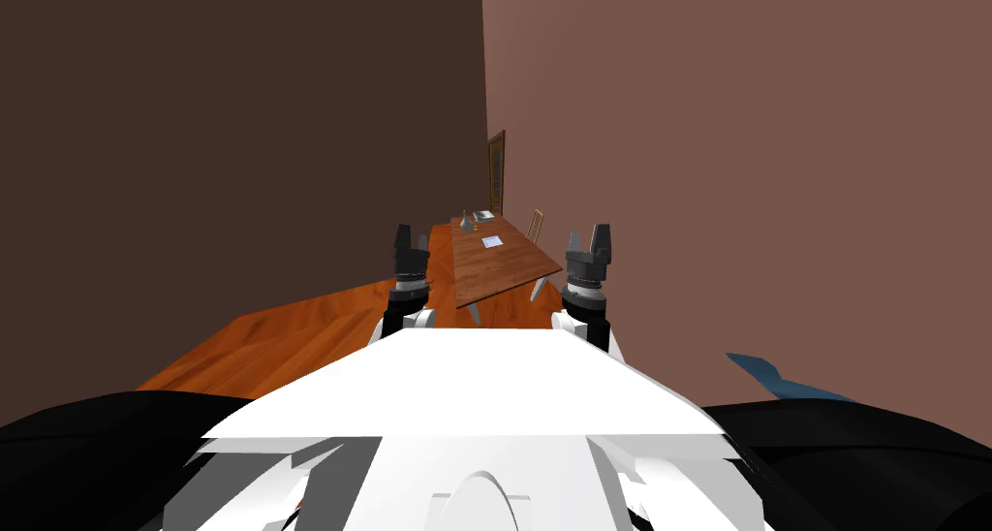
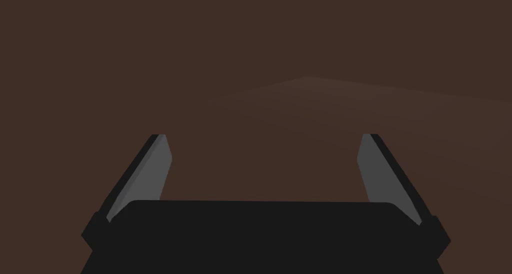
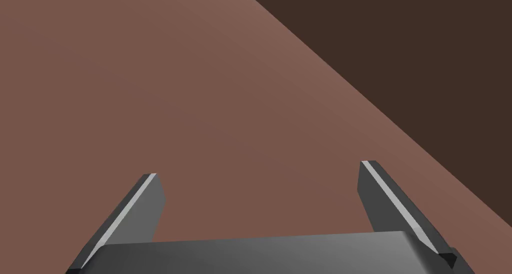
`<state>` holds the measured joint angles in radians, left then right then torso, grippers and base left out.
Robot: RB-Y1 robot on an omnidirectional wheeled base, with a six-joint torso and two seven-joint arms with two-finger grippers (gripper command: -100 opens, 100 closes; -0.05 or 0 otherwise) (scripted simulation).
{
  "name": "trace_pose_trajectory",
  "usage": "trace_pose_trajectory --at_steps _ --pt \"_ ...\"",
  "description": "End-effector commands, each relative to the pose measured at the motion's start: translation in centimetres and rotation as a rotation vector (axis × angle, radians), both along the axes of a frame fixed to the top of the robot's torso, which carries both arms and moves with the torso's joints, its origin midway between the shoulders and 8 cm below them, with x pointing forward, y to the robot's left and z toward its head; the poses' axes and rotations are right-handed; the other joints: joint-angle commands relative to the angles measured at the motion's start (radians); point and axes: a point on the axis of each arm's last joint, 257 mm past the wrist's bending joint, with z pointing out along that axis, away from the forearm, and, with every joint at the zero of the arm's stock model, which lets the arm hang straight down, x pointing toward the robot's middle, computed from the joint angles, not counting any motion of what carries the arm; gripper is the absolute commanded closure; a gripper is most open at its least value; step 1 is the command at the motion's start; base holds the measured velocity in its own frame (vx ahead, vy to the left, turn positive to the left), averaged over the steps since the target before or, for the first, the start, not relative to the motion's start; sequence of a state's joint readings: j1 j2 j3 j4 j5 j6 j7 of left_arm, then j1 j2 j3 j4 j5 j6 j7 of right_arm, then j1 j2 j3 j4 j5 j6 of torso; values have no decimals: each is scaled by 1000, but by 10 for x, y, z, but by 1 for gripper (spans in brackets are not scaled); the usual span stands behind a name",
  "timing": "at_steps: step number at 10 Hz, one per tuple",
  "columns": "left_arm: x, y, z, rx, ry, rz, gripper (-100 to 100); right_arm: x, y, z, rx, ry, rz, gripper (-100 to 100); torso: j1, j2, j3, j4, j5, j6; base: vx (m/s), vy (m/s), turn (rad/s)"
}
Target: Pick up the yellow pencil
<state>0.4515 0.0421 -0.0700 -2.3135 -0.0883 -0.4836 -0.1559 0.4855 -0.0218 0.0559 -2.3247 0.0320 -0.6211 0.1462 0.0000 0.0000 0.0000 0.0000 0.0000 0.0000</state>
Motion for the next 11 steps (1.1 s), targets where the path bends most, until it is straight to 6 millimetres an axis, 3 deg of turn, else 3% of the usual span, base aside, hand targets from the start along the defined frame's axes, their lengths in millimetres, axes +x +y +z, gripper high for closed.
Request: trace_pose_trajectory --at_steps 1,5,8,9,10,11 --pt "8 -2 -10 13 34 -16 -100 0 0 0 0 0 0 0 0 0 0 0 0 0 -13 -22 -75" --pt "49 2 -62 32 206 -60 -100 0 0 0 0 0 0 0 -4 2 1 0 -1 0 -37 -60 -135" --pt "64 7 -85 33 280 -64 -100 0 0 0 0 0 0 0 -3 2 1 0 -1 0 -25 -51 -80" --pt "78 13 -105 33 347 -66 -100 0 0 0 0 0 0 0 -3 1 1 0 -1 0 -23 -60 -124" --pt "78 14 -107 33 350 -66 -100 0 0 0 0 0 0 0 -4 1 1 0 -1 0 -22 -51 -78" --pt "91 21 -125 33 414 -65 -100 0 0 0 0 0 0 0 -3 2 1 0 -1 0 -28 -66 -178"
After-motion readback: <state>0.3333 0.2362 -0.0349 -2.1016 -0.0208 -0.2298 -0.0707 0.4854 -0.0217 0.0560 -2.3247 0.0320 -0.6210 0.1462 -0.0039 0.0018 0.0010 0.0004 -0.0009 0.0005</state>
